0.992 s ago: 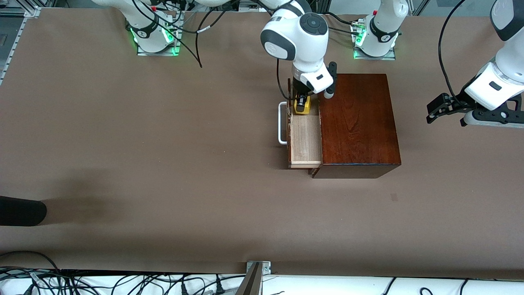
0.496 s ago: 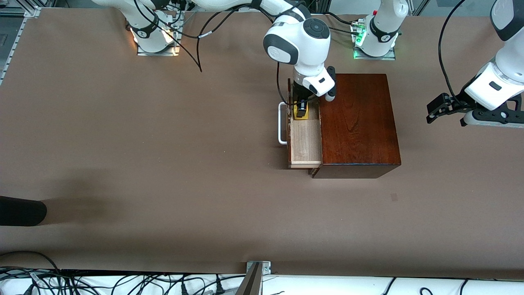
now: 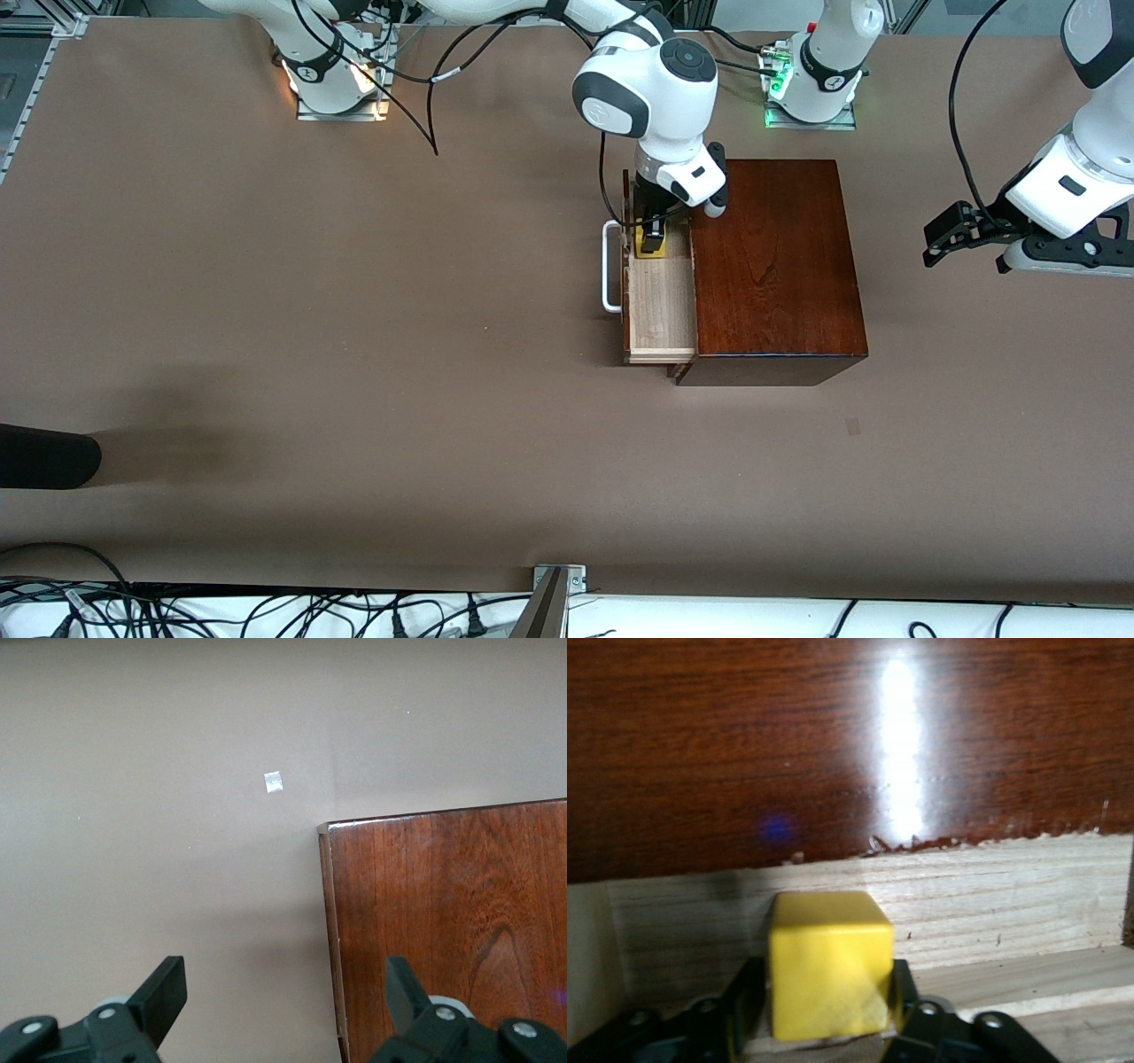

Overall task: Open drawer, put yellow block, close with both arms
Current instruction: 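Lower the cube into the drawer and open the right gripper, then withdraw the right gripper while the left gripper moves to the drawer front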

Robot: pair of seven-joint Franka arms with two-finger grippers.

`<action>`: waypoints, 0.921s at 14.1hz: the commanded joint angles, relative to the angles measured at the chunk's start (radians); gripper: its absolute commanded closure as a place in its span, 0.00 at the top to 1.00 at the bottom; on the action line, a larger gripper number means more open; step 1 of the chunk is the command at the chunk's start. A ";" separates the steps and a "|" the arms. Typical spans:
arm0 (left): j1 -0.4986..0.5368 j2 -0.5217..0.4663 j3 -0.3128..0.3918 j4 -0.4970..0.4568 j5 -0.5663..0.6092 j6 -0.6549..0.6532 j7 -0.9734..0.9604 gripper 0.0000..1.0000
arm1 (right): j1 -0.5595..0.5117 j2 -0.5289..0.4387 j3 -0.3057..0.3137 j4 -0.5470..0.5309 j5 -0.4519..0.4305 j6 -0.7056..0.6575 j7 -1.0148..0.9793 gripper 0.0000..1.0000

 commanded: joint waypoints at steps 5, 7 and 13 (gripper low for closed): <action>-0.002 0.005 -0.032 0.060 -0.031 -0.127 0.032 1.00 | -0.039 -0.036 0.001 0.055 0.073 -0.014 0.039 1.00; -0.001 0.004 -0.050 0.066 -0.068 -0.166 0.060 1.00 | -0.079 -0.109 -0.011 0.055 0.093 -0.045 0.039 1.00; -0.004 0.022 -0.110 0.075 -0.107 -0.306 0.529 1.00 | -0.503 -0.253 0.000 0.049 0.414 -0.107 0.012 1.00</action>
